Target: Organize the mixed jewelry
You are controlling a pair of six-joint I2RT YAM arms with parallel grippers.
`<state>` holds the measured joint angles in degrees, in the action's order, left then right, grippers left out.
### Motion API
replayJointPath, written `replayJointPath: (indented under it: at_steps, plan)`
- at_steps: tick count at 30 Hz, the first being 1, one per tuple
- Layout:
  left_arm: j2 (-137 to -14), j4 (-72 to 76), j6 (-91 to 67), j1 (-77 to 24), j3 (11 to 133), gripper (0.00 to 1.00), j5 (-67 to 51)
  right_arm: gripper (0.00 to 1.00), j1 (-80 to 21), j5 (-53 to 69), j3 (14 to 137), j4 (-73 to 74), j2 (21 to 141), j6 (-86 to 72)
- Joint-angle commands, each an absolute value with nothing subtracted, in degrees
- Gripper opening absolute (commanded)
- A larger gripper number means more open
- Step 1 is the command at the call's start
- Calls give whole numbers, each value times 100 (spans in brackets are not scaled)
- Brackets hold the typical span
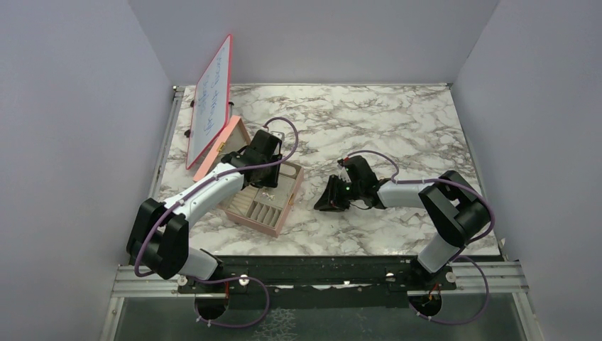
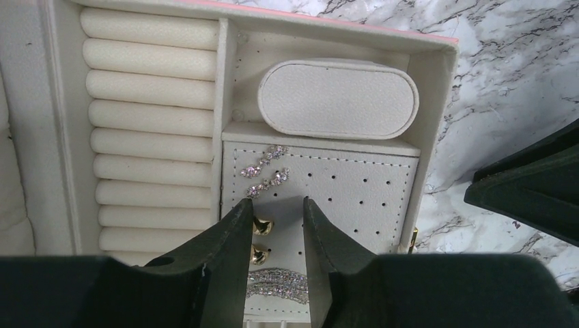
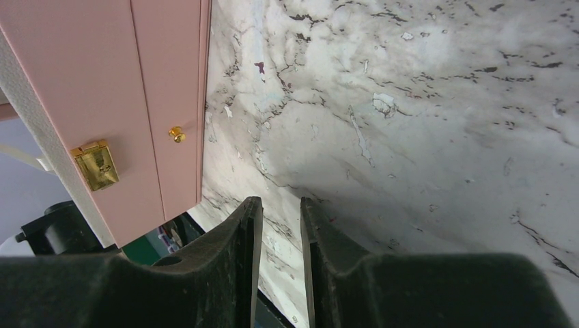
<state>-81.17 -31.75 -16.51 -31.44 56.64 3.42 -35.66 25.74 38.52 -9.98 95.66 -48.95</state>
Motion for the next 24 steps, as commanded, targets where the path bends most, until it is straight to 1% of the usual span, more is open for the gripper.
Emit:
replayJointPath:
  at_steps: [1, 6, 10, 12, 14, 18, 24]
  plan:
    - [-8036, -3102, -1583, -3137, 5563, 33, 9, 32, -3595, 2338, 3870, -714, 9591, -4771]
    - [-7950, -3102, -1603, -3135, 5591, 35, 68, 32, -3595, 2254, 3918, -625, 9516, -4745]
    - [-7894, -3087, -1716, -3136, 5744, 43, 17, 32, -3595, 2087, 4108, -416, 9381, -4621]
    - [-7859, -3058, -1821, -3137, 5836, 46, -324, 32, -3580, 1830, 4282, -175, 9283, -4471]
    - [-7784, -3010, -1897, -3138, 5898, 49, -521, 32, -3542, 1390, 4477, 145, 9159, -4258]
    - [-7501, -2848, -2054, -3137, 5926, 60, -585, 32, -3365, 329, 4835, 816, 8942, -3866]
    - [-7128, -2347, -2272, -3138, 5753, 68, -1012, 33, -3080, -1201, 4979, 1625, 8567, -3697]
